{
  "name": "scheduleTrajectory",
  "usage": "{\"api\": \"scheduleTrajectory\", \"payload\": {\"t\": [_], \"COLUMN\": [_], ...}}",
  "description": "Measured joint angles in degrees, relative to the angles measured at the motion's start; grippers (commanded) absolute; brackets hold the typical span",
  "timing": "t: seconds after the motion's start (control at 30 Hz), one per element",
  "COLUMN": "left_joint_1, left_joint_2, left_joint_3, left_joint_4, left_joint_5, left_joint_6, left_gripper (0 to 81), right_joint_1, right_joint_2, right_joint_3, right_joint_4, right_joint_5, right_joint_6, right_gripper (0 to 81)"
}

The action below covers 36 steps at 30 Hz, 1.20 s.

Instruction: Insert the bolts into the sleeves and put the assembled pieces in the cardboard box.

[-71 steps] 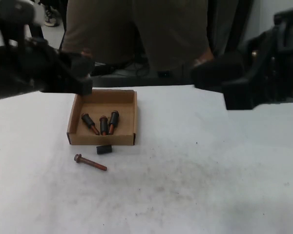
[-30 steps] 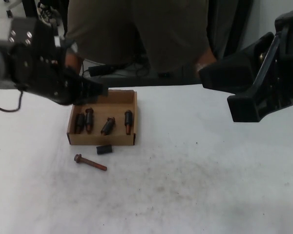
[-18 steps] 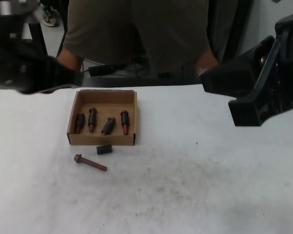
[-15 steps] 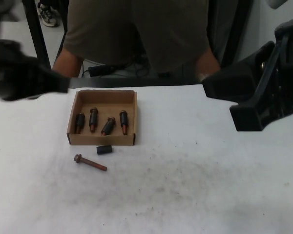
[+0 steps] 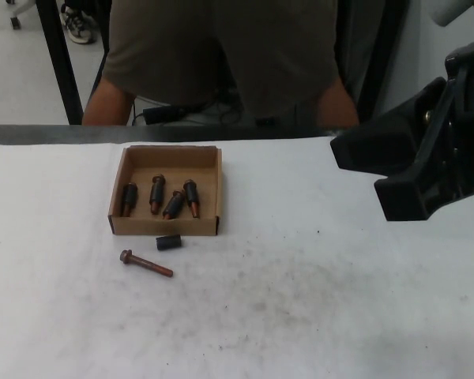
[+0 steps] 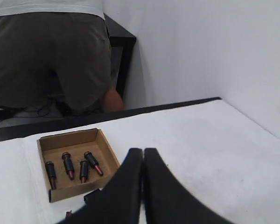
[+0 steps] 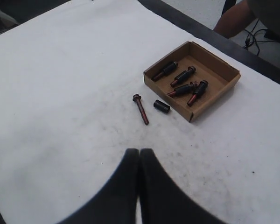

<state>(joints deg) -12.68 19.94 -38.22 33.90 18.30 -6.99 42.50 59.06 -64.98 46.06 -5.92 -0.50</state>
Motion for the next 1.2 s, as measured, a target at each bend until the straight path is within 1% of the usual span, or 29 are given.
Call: {"api": "scheduleTrajectory", "payload": {"t": [0.17,0.23,0.27,0.33,0.37,0.4,0.43,0.47,0.53,0.57,0.63,0.73,0.77,0.8,0.83,0.9,1.0,1.2], "left_joint_1": [0.0,0.0,0.0,0.0,0.0,0.0,0.0,0.0,0.0,0.0,0.0,0.0,0.0,0.0,0.0,0.0,0.0,0.0], "left_joint_2": [-2.92,-2.9,-2.9,-2.9,-2.9,-2.9,-2.9,-2.9,-2.9,-2.9,-2.9,-2.9,-2.9,-2.9,-2.9,-2.9,-2.9,-2.9], "left_joint_3": [0.3,0.53,0.6,0.56,0.56,0.56,0.56,0.56,0.56,0.56,0.56,0.56,0.56,0.56,0.56,0.56,0.56,0.56], "left_joint_4": [6.8,8.3,8.8,8.98,8.98,8.98,8.98,8.98,8.98,8.98,8.98,8.98,8.98,8.98,8.98,8.98,8.98,8.98], "left_joint_5": [-0.61,-0.61,-0.61,-0.61,-0.61,-0.61,-0.61,-0.61,-0.61,-0.61,-0.61,-0.61,-0.61,-0.61,-0.61,-0.61,-0.61,-0.61], "left_joint_6": [-0.36,-0.36,-0.36,-0.36,-0.36,-0.36,-0.36,-0.36,-0.36,-0.36,-0.36,-0.36,-0.36,-0.36,-0.36,-0.36,-0.36,1.5], "left_gripper": [0.8,0.8,0.8,0.8,0.8,0.8,0.8,0.8,0.8,0.8,0.8,0.8,0.8,0.8,0.8,0.8,0.8,0.8], "right_joint_1": [0.0,0.0,0.0,0.0,0.0,0.0,0.0,0.0,0.0,0.0,0.0,0.0,0.0,0.0,0.0,0.0,0.0,0.0], "right_joint_2": [2.1,4.66,6.55,10.52,12.98,17.54,20.22,22.9,28.22,33.32,38.86,43.68,46.21,50.77,50.77,54.55,58.27,61.45], "right_joint_3": [0.0,0.0,0.0,0.0,0.0,-0.52,-1.24,-2.3,-5.2,-8.69,-12.93,-16.8,-18.91,-22.96,-22.96,-26.1,-28.39,-29.02], "right_joint_4": [0.0,-0.16,-0.3,-0.89,-1.64,-3.74,-4.72,-5.69,-6.67,-7.3,-7.64,-7.61,-7.3,-5.95,-5.95,-4.34,-3.6,-4.87], "right_joint_5": [-0.35,-1.63,-2.12,-2.59,-2.81,-2.9,-2.9,-2.9,-2.53,-2.02,-1.68,-1.17,-0.56,0.75,0.75,1.87,2.93,4.68], "right_joint_6": [-0.22,-1.6,-2.61,-5.29,-7.15,-10.71,-12.36,-13.9,-17.23,-20.96,-25.17,-29.27,-31.68,-36.23,-36.72,-41.0,-45.21,-49.68], "right_gripper": [0.1,1.7,4.5,13.4,17.5,22.3,26.0,27.8,27.9,27.9,27.9,27.9,27.9,27.9,27.9,27.9,27.9,27.9]}}
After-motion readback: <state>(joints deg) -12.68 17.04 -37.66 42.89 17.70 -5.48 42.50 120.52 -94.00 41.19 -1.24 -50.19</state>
